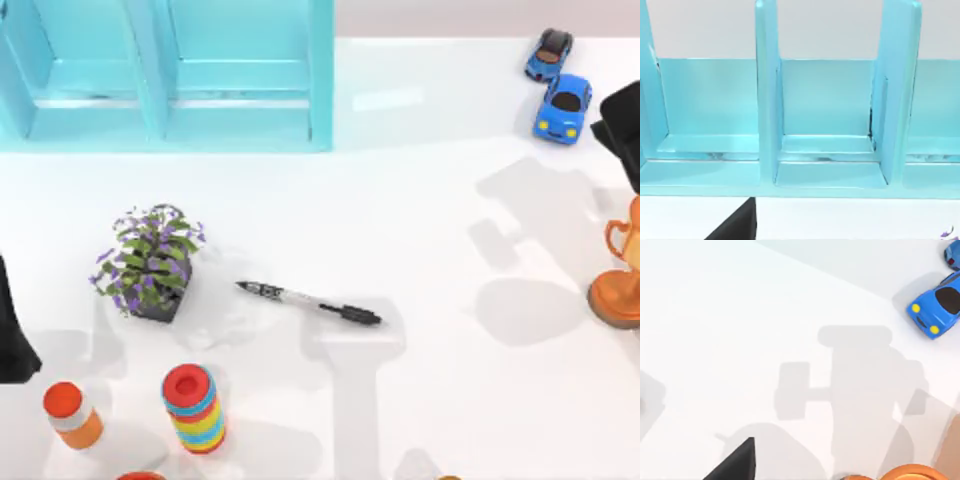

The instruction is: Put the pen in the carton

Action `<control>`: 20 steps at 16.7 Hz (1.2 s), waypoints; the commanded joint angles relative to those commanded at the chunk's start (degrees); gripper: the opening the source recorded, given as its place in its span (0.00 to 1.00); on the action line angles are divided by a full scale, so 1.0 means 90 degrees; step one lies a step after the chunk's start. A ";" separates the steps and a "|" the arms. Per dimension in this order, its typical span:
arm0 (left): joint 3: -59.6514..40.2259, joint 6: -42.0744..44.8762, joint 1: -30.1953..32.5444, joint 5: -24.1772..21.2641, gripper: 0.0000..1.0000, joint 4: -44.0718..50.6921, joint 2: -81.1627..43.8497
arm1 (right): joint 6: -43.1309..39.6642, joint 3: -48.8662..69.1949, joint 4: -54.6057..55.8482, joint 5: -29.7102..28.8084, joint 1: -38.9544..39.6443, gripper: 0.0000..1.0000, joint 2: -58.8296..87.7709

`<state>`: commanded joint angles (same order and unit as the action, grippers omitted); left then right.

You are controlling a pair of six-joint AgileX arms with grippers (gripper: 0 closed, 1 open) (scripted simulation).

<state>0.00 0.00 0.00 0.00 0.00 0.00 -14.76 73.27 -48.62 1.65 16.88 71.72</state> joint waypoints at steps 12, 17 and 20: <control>0.0000 0.0000 0.0000 0.0000 1.00 0.0000 0.0000 | -0.1486 0.7911 -0.4644 0.0434 0.1897 1.00 0.7478; 0.0000 0.0000 0.0000 0.0000 1.00 0.0000 0.0000 | -0.1839 0.9858 -0.5711 0.0587 0.2374 1.00 0.9296; 0.0000 0.0000 0.0000 0.0000 1.00 0.0000 0.0000 | -0.1925 1.0323 -0.5964 0.0627 0.2491 1.00 0.9731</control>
<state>0.00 0.00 0.00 0.00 0.00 0.00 -32.08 166.18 -102.29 7.29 39.29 159.30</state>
